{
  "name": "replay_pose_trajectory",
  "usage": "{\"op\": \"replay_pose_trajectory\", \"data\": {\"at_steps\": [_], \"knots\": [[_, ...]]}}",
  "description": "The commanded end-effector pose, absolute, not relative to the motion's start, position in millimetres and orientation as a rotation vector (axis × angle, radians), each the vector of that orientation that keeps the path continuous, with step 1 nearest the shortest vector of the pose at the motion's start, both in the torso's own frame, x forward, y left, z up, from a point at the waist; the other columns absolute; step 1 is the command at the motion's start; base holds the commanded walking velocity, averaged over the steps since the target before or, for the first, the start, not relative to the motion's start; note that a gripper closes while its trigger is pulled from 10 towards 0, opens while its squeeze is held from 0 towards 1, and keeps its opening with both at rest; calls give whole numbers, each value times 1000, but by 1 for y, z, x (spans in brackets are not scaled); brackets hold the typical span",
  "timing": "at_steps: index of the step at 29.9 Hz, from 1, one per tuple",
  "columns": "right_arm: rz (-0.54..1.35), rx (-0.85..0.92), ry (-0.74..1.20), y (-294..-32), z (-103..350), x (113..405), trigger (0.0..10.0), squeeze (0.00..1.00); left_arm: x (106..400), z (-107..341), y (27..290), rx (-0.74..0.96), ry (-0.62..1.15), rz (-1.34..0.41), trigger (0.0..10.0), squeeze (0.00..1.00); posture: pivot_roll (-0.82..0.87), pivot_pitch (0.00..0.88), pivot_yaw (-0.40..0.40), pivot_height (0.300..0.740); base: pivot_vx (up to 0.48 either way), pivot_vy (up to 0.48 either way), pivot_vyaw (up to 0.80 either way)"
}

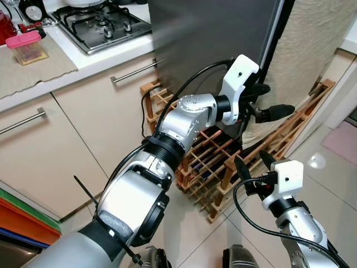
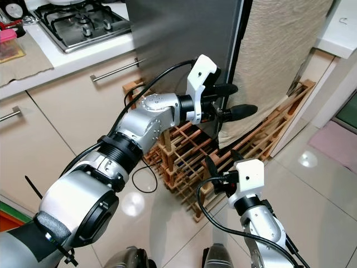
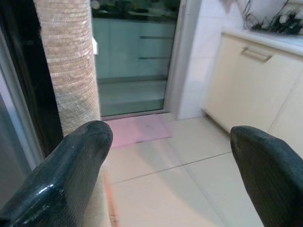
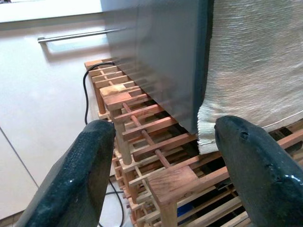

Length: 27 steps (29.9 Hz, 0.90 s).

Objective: Restocking fridge

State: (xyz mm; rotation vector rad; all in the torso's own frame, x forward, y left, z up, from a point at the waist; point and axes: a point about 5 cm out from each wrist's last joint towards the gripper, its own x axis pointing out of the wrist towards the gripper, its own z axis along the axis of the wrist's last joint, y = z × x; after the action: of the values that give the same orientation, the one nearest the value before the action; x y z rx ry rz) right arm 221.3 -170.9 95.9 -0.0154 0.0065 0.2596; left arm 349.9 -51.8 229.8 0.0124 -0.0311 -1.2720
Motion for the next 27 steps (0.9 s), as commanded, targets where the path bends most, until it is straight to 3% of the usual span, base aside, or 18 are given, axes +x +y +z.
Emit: {"op": "replay_pose_trajectory", "data": {"at_steps": [1,27], "knots": [[256,-17,5,-171,96,222,10000,122,287,236,-136,-120,-73,-1498,10000,0,-265,48,84,693,0,0,0],[256,-17,5,-171,96,222,10000,122,287,236,-136,-120,-73,-1498,10000,0,-265,48,84,693,0,0,0]]}}
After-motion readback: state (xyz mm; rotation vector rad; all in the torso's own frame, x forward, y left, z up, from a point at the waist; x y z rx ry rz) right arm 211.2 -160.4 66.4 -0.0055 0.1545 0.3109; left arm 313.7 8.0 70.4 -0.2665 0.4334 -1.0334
